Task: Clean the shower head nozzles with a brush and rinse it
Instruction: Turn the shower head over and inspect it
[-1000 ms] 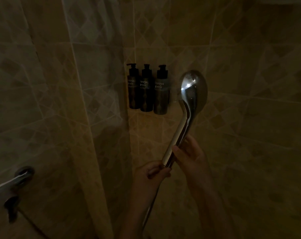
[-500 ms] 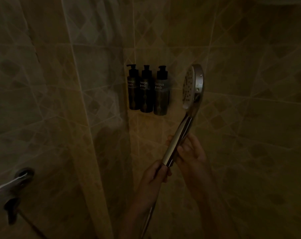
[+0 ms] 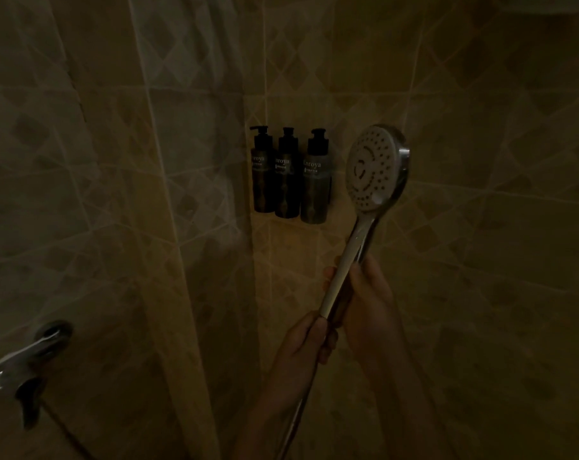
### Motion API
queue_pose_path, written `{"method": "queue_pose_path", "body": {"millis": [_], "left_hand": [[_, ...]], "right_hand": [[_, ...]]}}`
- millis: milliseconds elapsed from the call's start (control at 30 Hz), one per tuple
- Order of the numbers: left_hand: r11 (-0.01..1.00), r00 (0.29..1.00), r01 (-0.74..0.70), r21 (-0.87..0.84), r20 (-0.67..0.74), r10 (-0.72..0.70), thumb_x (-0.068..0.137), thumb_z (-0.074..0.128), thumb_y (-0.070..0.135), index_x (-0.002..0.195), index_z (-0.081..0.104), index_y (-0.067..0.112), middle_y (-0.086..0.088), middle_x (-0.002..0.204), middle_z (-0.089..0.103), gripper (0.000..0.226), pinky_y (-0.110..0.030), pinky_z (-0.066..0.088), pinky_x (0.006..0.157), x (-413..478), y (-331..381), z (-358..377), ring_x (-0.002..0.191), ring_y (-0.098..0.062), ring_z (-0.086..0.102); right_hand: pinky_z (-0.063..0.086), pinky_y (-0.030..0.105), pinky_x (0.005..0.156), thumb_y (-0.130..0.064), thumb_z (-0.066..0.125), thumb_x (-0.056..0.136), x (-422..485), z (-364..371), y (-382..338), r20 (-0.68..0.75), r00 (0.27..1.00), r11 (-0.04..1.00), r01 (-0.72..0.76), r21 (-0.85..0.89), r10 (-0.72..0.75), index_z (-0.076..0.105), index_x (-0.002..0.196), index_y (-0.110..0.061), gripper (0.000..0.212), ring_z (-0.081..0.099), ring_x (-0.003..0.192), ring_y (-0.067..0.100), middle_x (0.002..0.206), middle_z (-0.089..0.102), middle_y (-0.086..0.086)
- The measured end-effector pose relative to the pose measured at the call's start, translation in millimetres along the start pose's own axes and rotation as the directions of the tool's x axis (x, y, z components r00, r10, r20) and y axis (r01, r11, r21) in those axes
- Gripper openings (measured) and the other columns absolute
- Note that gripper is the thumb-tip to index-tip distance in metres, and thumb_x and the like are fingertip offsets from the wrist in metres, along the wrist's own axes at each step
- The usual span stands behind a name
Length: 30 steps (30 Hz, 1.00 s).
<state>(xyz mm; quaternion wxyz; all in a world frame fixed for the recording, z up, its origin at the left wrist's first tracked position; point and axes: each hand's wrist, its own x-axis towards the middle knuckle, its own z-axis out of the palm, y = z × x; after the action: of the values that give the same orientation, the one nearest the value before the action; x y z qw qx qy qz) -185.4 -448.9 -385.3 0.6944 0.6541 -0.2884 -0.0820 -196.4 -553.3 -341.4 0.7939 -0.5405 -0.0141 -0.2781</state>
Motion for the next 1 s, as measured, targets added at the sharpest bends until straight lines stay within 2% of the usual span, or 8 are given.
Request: {"method": "queue_pose_path", "body": {"millis": [100, 167, 300, 500, 667, 800, 900, 1000], "left_hand": [[0.995, 0.998, 0.059, -0.081, 0.014, -0.058, 0.097, 0.038, 0.030, 0.082, 0.056, 0.013, 0.010, 0.057, 0.048, 0.029, -0.012, 0.034, 0.052, 2.3, 5.2, 0.8, 0.050, -0.001, 0.040], [0.988, 0.995, 0.097, -0.119, 0.014, -0.096, 0.091, 0.048, 0.032, 0.087, 0.056, 0.006, 0.007, 0.061, 0.049, 0.027, -0.013, 0.035, 0.051, 4.5, 5.3, 1.2, 0.050, -0.002, 0.042], [0.997, 0.998, 0.064, 0.039, -0.011, -0.064, 0.093, 0.052, 0.020, 0.095, 0.053, -0.002, 0.010, 0.060, 0.047, 0.021, -0.012, 0.038, 0.054, 5.5, -0.5, 3.2, 0.054, 0.000, 0.046], [0.989, 0.997, 0.011, 0.150, -0.081, 0.002, 0.092, 0.054, 0.019, 0.080, 0.057, 0.021, 0.011, 0.058, 0.057, 0.013, -0.012, 0.039, 0.056, 8.7, -1.5, 2.7, 0.055, 0.004, 0.050], [0.990, 0.995, 0.022, 0.137, -0.097, -0.008, 0.089, 0.058, 0.013, 0.083, 0.063, 0.024, 0.012, 0.063, 0.068, 0.014, -0.013, 0.046, 0.057, 9.0, -2.4, 3.5, 0.056, 0.003, 0.057], [0.993, 0.994, 0.026, 0.112, -0.107, -0.014, 0.084, 0.065, 0.012, 0.085, 0.066, 0.011, 0.000, 0.076, 0.072, 0.002, -0.026, 0.053, 0.065, 10.9, -7.8, -3.2, 0.063, -0.010, 0.066], [0.997, 0.985, 0.020, 0.079, -0.172, -0.006, 0.080, 0.070, 0.011, 0.091, 0.058, 0.009, -0.001, 0.072, 0.069, 0.017, -0.031, 0.054, 0.068, 12.3, -8.3, -9.7, 0.066, -0.017, 0.069], [0.997, 0.979, 0.015, 0.072, -0.204, 0.000, 0.079, 0.071, 0.010, 0.082, 0.049, 0.014, 0.006, 0.063, 0.067, 0.022, -0.028, 0.053, 0.067, 11.6, -5.9, -9.5, 0.066, -0.016, 0.070]], "right_hand": [[0.051, 0.024, 0.068, -0.016, 0.037, 0.099, 3.7, 0.9, -4.1, 0.030, 0.999, 0.999, -0.023, 0.038, 0.022, 0.061, 0.104, -0.030, 0.028, 0.065, 0.077, 0.003, 0.077, 0.070, -0.012], [0.050, 0.022, 0.066, -0.017, 0.038, 0.099, 4.0, 1.4, -5.0, 0.043, 0.999, 1.000, -0.010, 0.010, 0.009, 0.060, 0.112, -0.026, 0.027, 0.064, 0.084, 0.007, 0.085, 0.069, -0.008], [0.051, 0.023, 0.074, -0.026, 0.047, 0.091, 0.9, 2.4, -6.5, 0.036, 0.999, 1.000, 0.011, 0.030, -0.012, 0.046, 0.131, -0.024, 0.040, 0.065, 0.100, 0.013, 0.097, 0.072, -0.005], [0.049, 0.031, 0.080, -0.024, 0.038, 0.098, 4.2, -2.0, -12.9, 0.093, 0.994, 0.997, -0.060, 0.044, 0.055, 0.049, 0.126, -0.033, 0.031, 0.064, 0.107, 0.013, 0.111, 0.068, 0.001], [0.052, 0.026, 0.071, -0.019, 0.056, 0.092, 0.9, -0.7, -6.8, 0.050, 0.997, 0.977, 0.067, -0.201, -0.058, 0.054, 0.123, -0.033, 0.035, 0.063, 0.090, 0.011, 0.097, 0.063, -0.002], [0.055, 0.022, 0.068, -0.007, 0.064, 0.085, -3.0, 0.1, -5.5, -0.011, 0.995, 0.979, 0.097, -0.180, -0.101, 0.063, 0.095, -0.035, 0.029, 0.067, 0.080, 0.009, 0.082, 0.067, -0.002], [0.054, 0.028, 0.073, -0.005, 0.066, 0.083, -3.4, 0.1, -5.3, -0.018, 0.995, 0.978, 0.089, -0.190, -0.094, 0.063, 0.103, -0.017, 0.024, 0.069, 0.084, 0.011, 0.087, 0.072, 0.000], [0.057, 0.034, 0.077, -0.004, 0.069, 0.079, -2.4, 2.0, -5.7, -0.060, 0.996, 0.991, 0.056, -0.125, -0.064, 0.052, 0.117, -0.016, 0.043, 0.070, 0.088, 0.018, 0.092, 0.073, 0.005]]}}
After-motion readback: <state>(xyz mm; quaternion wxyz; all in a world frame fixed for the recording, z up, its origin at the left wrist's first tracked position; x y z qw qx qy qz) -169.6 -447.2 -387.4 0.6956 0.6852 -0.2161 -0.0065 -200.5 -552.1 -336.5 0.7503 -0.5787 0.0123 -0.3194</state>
